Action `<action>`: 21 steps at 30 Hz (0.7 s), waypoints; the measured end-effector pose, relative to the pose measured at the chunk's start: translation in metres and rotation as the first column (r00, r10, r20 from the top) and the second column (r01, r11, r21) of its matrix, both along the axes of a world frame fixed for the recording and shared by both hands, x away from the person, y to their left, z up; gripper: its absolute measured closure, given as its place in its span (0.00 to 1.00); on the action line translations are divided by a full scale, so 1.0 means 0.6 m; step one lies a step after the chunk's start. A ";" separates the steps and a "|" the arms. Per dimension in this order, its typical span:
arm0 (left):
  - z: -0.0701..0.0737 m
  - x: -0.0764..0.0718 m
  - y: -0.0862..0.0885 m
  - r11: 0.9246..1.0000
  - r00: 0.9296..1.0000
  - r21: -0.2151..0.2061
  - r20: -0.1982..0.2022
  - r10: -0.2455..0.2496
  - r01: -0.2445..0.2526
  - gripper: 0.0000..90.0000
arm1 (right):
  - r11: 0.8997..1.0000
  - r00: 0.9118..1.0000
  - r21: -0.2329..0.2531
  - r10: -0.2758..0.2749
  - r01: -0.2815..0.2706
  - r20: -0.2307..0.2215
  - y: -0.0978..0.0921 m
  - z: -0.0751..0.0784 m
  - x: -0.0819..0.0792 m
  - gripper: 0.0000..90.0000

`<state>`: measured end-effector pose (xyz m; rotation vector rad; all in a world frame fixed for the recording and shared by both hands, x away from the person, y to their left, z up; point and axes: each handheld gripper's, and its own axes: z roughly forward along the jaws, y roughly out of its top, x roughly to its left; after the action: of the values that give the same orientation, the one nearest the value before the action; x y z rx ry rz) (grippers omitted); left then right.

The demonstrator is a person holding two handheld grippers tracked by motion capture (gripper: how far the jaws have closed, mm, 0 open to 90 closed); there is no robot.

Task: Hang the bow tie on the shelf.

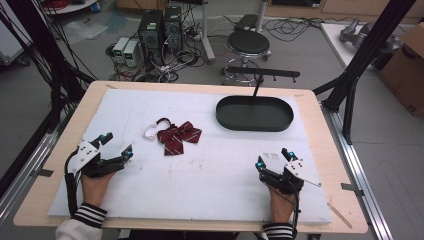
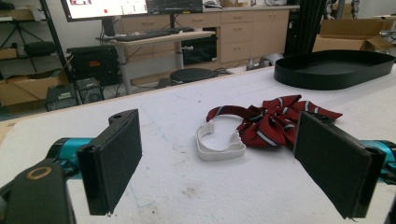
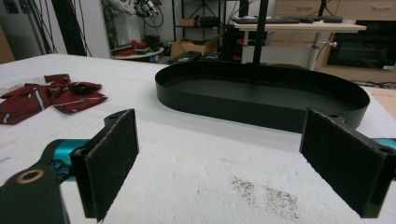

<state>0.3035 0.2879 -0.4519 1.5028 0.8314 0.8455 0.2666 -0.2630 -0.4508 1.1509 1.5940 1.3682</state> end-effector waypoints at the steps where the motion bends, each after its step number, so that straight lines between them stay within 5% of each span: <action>1: 0.000 0.000 0.000 1.000 1.000 0.001 0.000 0.001 -0.001 0.18 | 1.000 1.000 -0.003 0.001 -0.001 0.006 -0.001 0.000 0.001 0.12; 21: 0.001 0.002 -0.003 1.000 1.000 0.021 -0.015 0.021 -0.021 0.17 | 1.000 1.000 -0.022 0.005 -0.005 0.003 0.003 0.000 0.000 0.12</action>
<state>0.3048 0.2859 -0.4511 1.5232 0.8525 0.8618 0.2668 -0.2614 -0.4507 1.1316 1.6067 1.3523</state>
